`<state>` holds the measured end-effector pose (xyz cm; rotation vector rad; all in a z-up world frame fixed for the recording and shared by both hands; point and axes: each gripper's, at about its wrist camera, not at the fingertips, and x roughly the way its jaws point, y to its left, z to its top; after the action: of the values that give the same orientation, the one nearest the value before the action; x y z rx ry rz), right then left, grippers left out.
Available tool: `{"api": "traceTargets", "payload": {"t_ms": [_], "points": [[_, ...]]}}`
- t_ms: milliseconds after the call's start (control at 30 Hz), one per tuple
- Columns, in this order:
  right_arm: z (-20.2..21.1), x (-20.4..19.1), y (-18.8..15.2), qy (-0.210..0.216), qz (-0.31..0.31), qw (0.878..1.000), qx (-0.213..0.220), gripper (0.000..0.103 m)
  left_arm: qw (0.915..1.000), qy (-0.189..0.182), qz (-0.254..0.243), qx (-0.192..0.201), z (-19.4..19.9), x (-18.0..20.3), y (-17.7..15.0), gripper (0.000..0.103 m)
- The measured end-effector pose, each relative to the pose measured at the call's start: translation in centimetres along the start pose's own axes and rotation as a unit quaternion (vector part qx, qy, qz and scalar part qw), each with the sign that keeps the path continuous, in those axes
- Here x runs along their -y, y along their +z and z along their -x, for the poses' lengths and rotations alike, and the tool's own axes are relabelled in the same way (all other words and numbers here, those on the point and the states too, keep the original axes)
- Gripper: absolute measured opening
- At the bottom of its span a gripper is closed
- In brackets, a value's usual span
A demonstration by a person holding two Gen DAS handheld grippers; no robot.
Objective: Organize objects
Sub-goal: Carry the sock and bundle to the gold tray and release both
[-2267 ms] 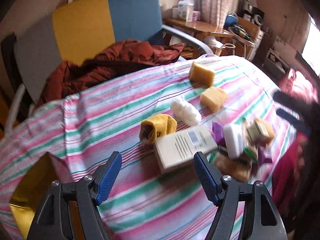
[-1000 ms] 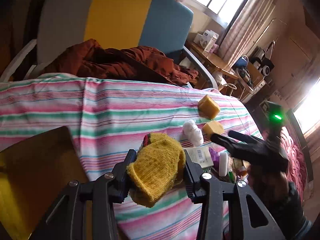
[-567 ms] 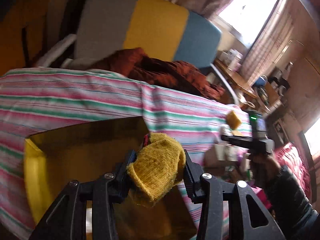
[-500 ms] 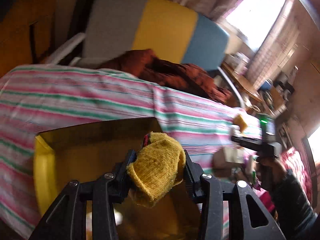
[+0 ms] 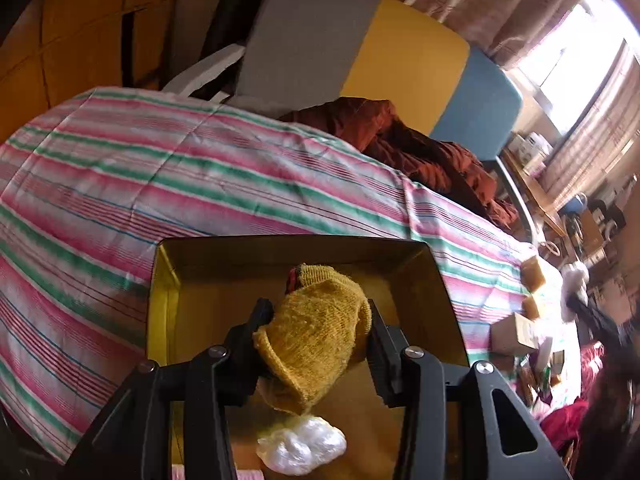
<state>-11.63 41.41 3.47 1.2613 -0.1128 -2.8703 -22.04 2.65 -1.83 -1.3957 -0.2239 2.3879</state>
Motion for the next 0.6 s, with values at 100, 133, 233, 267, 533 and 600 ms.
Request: {"api": "traceTargets", "payload": {"t_ms": [100, 133, 233, 267, 533, 600], "points": [[0.1, -3.8, -1.1, 0.041, 0.019, 0.999, -0.006, 0.033, 1.0, 0.005, 0.005, 0.001, -1.1, -0.4, 0.7, 0.046], [0.1, -5.1, -1.6, 0.053, 0.026, 0.998, -0.008, 0.033, 1.0, 0.004, 0.003, 0.0, -1.3, -0.4, 0.9, 0.046], [-0.4, -8.7, -3.0, 0.089, 0.043, 0.995, -0.021, 0.033, 0.9999, -0.012, 0.003, -0.007, -2.3, 0.2, 1.6, 0.047], [-0.7, -9.9, -3.4, 0.099, 0.047, 0.994, -0.026, 0.033, 0.9997, -0.019, 0.0, -0.012, -2.7, 0.6, 1.8, 0.047], [-3.0, -17.0, -7.1, 0.168, 0.056, 0.981, -0.077, 0.033, 0.9947, -0.095, -0.005, -0.039, -5.0, 5.0, 2.6, 0.063], [-3.5, -18.1, -7.7, 0.179, 0.059, 0.978, -0.086, 0.033, 0.9937, -0.103, 0.001, -0.044, -5.3, 5.7, 2.7, 0.077]]}}
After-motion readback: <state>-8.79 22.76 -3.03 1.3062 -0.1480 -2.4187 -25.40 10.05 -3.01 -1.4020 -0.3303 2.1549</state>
